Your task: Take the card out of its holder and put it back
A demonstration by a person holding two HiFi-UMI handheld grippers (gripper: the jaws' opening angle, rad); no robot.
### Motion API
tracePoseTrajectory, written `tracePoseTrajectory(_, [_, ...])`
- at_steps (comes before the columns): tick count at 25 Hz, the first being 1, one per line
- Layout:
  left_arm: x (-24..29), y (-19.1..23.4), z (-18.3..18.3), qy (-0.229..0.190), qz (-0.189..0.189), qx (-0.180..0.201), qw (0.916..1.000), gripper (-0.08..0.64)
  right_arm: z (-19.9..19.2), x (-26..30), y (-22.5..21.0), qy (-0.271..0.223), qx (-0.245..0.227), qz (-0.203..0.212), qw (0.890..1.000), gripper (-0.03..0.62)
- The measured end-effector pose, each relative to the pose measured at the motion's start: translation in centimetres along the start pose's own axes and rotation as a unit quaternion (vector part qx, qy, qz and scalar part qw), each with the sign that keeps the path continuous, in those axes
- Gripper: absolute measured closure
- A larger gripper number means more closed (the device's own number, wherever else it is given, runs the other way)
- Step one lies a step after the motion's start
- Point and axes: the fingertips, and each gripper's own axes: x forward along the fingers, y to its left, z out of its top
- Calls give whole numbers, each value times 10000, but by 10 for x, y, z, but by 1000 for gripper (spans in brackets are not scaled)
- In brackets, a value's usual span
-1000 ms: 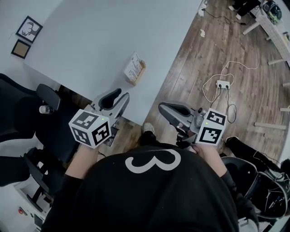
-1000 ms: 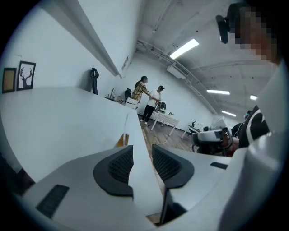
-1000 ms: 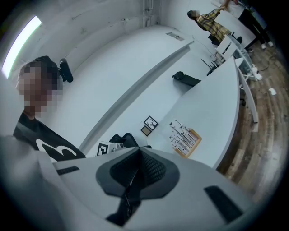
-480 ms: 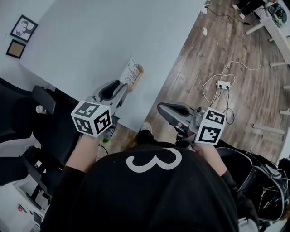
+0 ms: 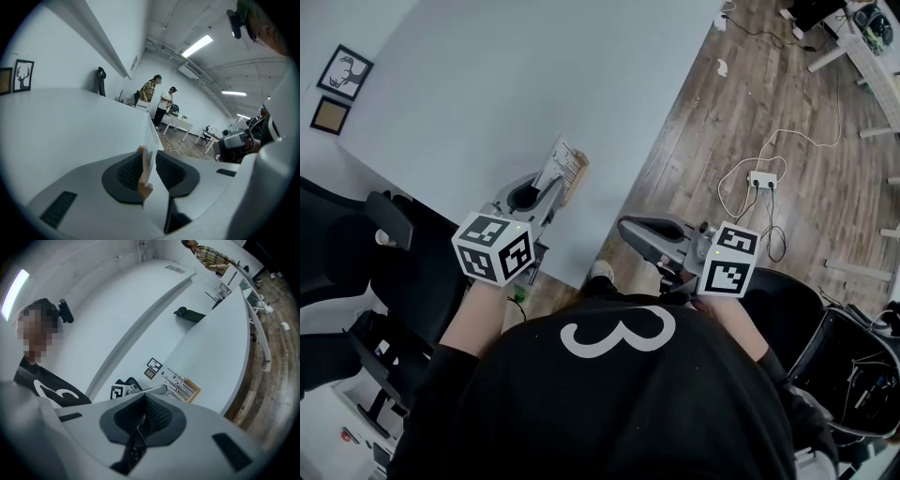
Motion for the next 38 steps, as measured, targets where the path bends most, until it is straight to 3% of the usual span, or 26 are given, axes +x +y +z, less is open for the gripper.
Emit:
tracePoseTrajectory(4, [2,3,2,-24,186,156,9997,519,3,0,-5,19,3,19,10000,582])
tracePoseTrajectory(19, [-4,-2,7,-55,458,456,9979,534,-2,-1,-3,68,22,144,9999,582])
tracePoseTrajectory(34, [-45,-11,43,-607,521,528,9954,534,-13,-1,24,-68,-84,141,9998,582])
tracePoseTrajectory(38, [-69,-16,50,-866,479,364,9944,534,-23,-1,41,-147,-132,35,9998,582])
